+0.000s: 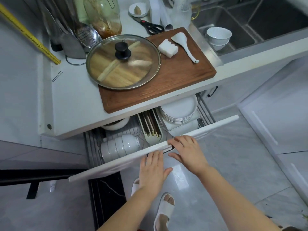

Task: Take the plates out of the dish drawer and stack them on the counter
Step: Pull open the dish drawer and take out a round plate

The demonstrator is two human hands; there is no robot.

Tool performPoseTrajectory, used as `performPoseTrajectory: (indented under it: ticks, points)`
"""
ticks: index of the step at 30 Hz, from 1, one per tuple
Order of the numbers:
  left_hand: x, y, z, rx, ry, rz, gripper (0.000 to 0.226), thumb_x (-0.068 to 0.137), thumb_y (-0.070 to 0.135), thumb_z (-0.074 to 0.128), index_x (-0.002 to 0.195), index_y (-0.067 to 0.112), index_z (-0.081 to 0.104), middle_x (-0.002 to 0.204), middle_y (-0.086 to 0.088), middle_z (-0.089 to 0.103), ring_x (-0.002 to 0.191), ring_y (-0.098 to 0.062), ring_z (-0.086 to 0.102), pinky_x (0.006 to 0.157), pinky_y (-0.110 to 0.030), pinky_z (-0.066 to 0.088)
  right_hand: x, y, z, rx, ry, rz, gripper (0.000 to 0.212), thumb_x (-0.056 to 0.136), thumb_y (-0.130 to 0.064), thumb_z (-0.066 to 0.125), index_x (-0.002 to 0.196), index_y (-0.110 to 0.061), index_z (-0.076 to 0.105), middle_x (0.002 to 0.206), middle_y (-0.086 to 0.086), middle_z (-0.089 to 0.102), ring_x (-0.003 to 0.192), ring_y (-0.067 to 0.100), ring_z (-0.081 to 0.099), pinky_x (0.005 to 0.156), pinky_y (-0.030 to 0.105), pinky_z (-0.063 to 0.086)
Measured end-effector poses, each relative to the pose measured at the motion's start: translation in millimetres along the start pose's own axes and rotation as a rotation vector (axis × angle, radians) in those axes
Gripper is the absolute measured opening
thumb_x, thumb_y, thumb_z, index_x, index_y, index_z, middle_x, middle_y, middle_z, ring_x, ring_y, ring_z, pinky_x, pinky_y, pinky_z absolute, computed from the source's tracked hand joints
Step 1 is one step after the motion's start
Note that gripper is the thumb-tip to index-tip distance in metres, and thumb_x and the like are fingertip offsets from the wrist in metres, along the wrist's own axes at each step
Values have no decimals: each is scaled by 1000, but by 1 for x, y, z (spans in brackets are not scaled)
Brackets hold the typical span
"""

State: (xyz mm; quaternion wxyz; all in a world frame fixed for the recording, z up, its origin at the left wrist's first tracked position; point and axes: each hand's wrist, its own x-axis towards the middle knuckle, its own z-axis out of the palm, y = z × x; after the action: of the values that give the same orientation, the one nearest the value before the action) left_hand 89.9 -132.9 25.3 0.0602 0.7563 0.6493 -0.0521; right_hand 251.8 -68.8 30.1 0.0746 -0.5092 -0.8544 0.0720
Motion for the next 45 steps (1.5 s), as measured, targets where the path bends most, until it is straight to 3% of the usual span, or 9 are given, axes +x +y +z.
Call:
performPoseTrajectory:
  ticks: [5,8,11,17,24,29,33,39,45]
  points:
    - [5,8,-15,-61,57,19,65,62,55,79,112,15,70,101,-4,70,92,-23,67,78,-35,56,-3,4,-7,-12,-118,33,38,75,-44,76,105,-21,70,114,3,68,111,26,64,100,52,44]
    - [12,11,-20,-52,-38,-7,57,82,42,67,132,18,55,124,-4,61,117,-24,56,102,-45,44,-10,6,-4,67,-293,87,39,94,-47,50,123,-23,59,125,0,59,124,22,50,116,45,20]
    - [18,11,-15,-86,-210,-28,53,98,24,41,148,21,25,140,-1,46,131,-24,39,115,-45,23,-14,3,-3,109,-300,124,40,97,-47,41,120,-20,60,119,2,61,119,23,51,116,40,17]
    - [20,10,-24,-129,-304,-27,65,82,1,60,140,22,39,133,-2,51,121,-26,48,97,-38,43,-18,0,-7,91,-338,177,37,100,-46,34,116,-26,60,114,-3,62,111,23,51,109,32,23]
    - [18,16,-28,-169,-306,-4,29,97,17,41,121,22,56,117,-2,61,110,-24,56,85,-36,47,-26,-6,-13,81,-379,219,38,101,-45,31,117,-26,61,111,-1,64,106,25,52,96,34,30]
    - [31,21,-25,-239,-334,-57,29,98,34,36,107,19,60,108,-4,65,99,-25,63,77,-32,47,-22,-4,-12,76,-432,307,42,101,-45,30,110,-21,63,108,1,64,107,24,53,93,34,34]
    - [69,18,-26,-405,-327,-198,29,97,36,38,115,23,57,115,-2,64,105,-23,61,79,-31,48,-7,7,-8,170,-383,471,37,99,-40,37,120,-19,59,119,1,62,114,23,53,93,34,42]
    - [139,14,-19,-680,-396,-269,37,99,29,42,134,16,46,125,-9,59,105,-25,62,87,-38,53,28,47,-4,529,-228,913,47,98,-25,47,142,-9,40,146,11,41,132,28,41,107,39,39]
    - [191,16,1,-750,-440,-299,46,96,19,44,141,14,37,134,-13,51,113,-29,58,99,-43,48,46,81,15,487,-238,999,58,96,-20,49,147,-4,25,148,15,32,133,33,38,108,39,33]
